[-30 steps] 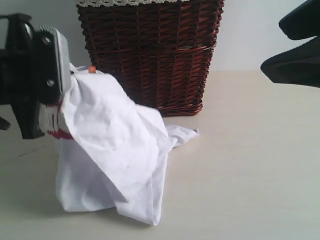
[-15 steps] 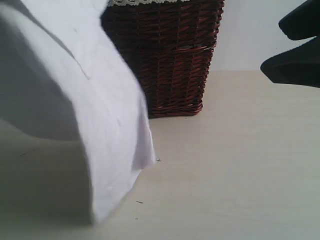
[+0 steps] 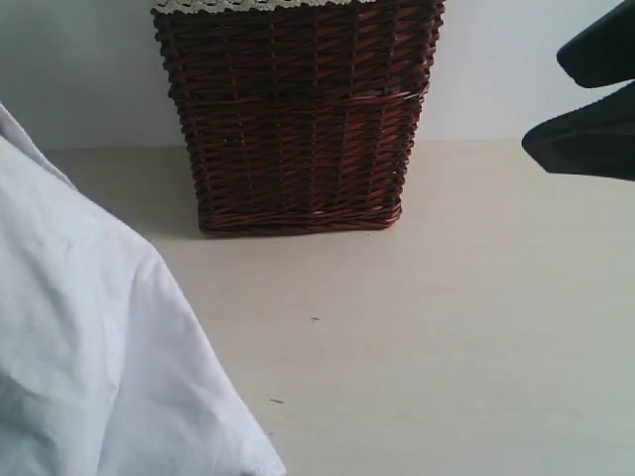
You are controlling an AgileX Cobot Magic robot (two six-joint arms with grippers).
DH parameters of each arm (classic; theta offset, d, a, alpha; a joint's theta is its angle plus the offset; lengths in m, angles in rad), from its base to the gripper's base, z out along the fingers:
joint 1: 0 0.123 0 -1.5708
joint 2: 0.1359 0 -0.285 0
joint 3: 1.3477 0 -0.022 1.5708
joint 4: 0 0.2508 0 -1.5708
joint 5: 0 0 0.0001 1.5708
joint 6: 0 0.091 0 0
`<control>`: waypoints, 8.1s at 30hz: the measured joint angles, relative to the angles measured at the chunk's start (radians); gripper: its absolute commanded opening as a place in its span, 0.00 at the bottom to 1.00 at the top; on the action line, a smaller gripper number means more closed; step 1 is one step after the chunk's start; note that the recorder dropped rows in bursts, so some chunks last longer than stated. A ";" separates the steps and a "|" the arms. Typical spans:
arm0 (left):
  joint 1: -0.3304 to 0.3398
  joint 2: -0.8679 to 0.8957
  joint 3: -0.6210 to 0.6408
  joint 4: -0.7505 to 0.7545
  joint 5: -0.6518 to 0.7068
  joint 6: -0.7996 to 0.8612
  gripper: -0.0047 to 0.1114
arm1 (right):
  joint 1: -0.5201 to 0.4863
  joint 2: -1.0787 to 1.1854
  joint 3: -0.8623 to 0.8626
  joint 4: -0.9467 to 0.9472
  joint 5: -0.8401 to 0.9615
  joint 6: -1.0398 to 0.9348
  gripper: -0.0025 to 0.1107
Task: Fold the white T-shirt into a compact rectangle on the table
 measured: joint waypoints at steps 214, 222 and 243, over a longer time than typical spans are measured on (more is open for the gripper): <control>-0.088 0.109 0.463 -0.722 -0.514 0.739 0.41 | -0.280 0.742 -0.053 -0.785 -0.212 0.822 0.41; -0.074 0.229 0.431 -0.242 -0.400 0.409 0.41 | -0.386 0.710 -0.095 0.044 -0.257 0.133 0.35; -0.143 0.413 0.339 -0.599 -0.359 0.878 0.29 | -0.141 0.934 -0.067 0.730 0.094 -0.617 0.02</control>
